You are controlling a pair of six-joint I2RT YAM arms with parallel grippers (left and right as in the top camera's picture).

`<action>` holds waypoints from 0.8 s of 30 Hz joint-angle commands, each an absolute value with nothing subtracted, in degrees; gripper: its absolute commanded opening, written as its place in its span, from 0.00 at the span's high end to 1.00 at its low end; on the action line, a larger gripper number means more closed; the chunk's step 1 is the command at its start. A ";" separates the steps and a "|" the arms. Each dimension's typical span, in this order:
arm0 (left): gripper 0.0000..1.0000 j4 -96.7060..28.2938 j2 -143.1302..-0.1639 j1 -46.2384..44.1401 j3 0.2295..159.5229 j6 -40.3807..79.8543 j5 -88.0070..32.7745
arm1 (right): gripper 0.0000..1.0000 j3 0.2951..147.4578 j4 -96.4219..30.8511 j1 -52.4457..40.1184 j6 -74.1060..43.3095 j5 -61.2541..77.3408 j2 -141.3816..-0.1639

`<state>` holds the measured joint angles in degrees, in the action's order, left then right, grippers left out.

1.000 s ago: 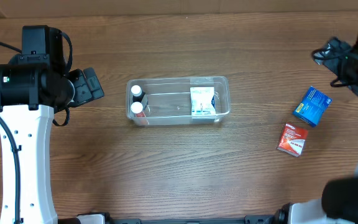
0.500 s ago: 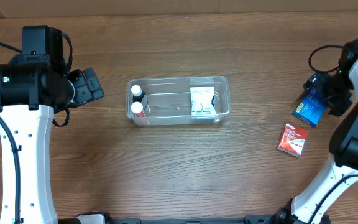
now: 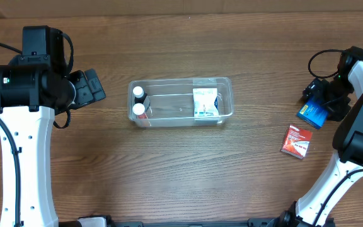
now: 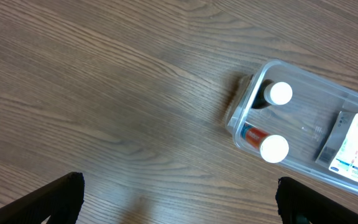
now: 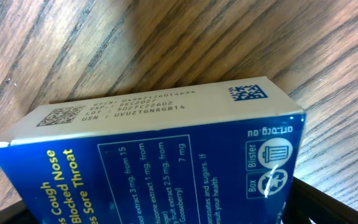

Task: Pack container
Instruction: 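Move the right gripper to the blue box and grasp it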

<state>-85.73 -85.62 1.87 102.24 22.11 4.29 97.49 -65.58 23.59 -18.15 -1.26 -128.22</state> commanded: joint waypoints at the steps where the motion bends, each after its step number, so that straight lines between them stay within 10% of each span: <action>1: 0.00 -85.65 -85.27 1.89 101.60 21.02 3.99 | 0.00 97.38 -65.84 23.75 -17.76 -1.17 -128.99; 24: 0.00 -85.54 -85.27 1.89 101.60 20.99 3.99 | 0.25 97.54 -67.20 23.75 -17.78 -1.15 -128.81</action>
